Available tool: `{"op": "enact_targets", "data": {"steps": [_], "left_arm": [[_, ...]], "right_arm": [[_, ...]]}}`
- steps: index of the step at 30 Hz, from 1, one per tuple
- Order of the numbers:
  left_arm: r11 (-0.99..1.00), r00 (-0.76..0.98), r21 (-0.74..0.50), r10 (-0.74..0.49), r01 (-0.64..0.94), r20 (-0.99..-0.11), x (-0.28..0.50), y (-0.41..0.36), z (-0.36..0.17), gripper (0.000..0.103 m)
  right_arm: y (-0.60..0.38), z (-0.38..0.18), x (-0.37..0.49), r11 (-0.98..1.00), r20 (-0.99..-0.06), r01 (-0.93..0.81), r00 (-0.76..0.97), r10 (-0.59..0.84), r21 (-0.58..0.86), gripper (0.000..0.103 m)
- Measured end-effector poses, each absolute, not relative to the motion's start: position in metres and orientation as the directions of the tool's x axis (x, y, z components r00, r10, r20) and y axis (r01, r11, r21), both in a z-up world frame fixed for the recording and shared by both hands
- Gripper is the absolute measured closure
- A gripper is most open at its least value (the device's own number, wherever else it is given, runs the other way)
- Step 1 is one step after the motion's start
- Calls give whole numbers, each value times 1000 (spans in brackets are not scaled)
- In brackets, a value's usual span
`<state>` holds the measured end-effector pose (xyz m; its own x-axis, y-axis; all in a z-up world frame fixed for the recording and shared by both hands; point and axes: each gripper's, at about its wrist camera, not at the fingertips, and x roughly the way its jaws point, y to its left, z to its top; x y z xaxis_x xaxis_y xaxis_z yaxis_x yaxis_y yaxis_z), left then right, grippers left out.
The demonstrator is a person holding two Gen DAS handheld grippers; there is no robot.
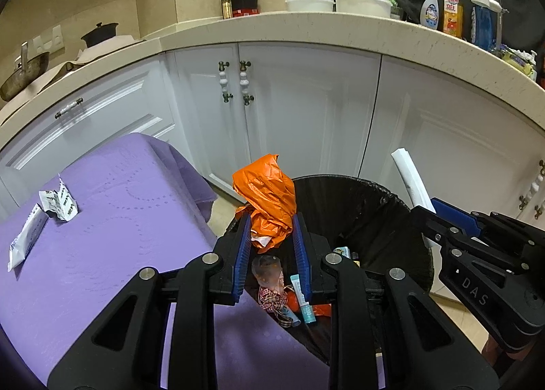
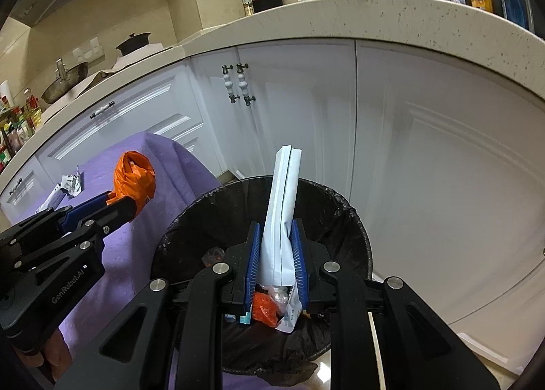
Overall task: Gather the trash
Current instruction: 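Lower both tools into the bin and open them to drop bag and strip, then move both open tools back over the tube and packet on the table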
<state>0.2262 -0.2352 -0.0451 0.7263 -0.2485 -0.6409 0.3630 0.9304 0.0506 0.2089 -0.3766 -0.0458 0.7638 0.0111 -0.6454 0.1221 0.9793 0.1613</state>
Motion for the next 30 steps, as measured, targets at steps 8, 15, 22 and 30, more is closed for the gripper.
{"op": "enact_targets", "data": {"steps": [8,15,22,30], "left_arm": [[936,707,40,-237,351,-666,237,-238,-54,77],[940,718,31,-237,339,-655,238,-235,-53,54],[942,725,31,-235,333,-648,236,-229,-49,52],[950,743,24,-227,311,-630,231,-215,-38,49]], "right_arm": [[-384,-53,215,975,-650,141,760,6,174,62],[-388,-56,215,972,-651,153,759,1,179,58],[-386,-53,214,972,-648,152,761,0,177,55],[-381,-43,216,975,-637,144,771,-3,169,53]]}}
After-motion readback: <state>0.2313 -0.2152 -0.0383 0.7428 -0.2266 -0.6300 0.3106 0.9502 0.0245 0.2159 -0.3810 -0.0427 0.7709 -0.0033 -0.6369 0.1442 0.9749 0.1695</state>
